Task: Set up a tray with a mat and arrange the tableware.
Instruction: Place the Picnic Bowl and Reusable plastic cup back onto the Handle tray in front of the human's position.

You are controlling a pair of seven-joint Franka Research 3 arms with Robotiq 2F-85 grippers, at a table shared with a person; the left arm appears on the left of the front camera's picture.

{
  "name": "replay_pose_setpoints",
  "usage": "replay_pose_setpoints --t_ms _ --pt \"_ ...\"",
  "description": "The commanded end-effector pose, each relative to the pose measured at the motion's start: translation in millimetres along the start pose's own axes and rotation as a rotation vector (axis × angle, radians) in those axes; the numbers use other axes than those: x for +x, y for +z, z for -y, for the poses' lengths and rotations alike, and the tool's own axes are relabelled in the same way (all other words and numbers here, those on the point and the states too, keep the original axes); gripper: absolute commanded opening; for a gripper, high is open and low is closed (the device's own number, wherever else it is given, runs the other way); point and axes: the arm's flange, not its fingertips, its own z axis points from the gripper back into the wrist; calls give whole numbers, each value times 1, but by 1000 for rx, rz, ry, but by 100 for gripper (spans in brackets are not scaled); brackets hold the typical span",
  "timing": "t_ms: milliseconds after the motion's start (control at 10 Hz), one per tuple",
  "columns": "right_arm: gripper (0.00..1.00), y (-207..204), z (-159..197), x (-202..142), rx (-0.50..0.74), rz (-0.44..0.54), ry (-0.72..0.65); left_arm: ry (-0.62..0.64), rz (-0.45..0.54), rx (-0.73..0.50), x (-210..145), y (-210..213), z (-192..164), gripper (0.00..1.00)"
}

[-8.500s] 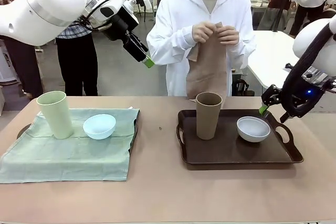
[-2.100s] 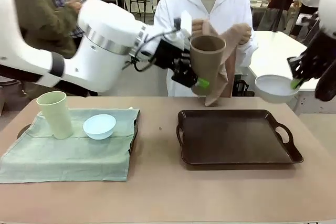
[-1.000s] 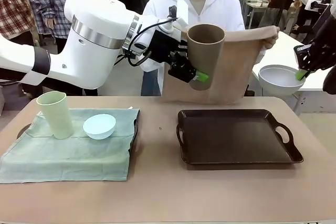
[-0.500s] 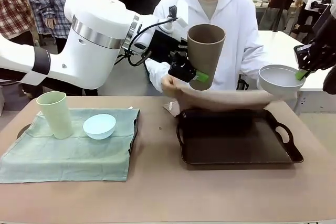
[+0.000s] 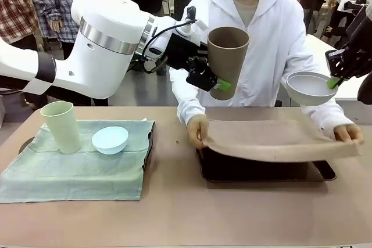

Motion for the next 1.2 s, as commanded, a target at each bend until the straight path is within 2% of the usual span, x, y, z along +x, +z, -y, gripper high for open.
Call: replay_pose_setpoints --t_ms 0,1100 --pt "0 -2 0 0 -3 -2 0 -10 5 -1 3 1 -3 0" --pt "0 -2 0 0 -3 -2 0 -10 5 -1 3 1 -3 0"
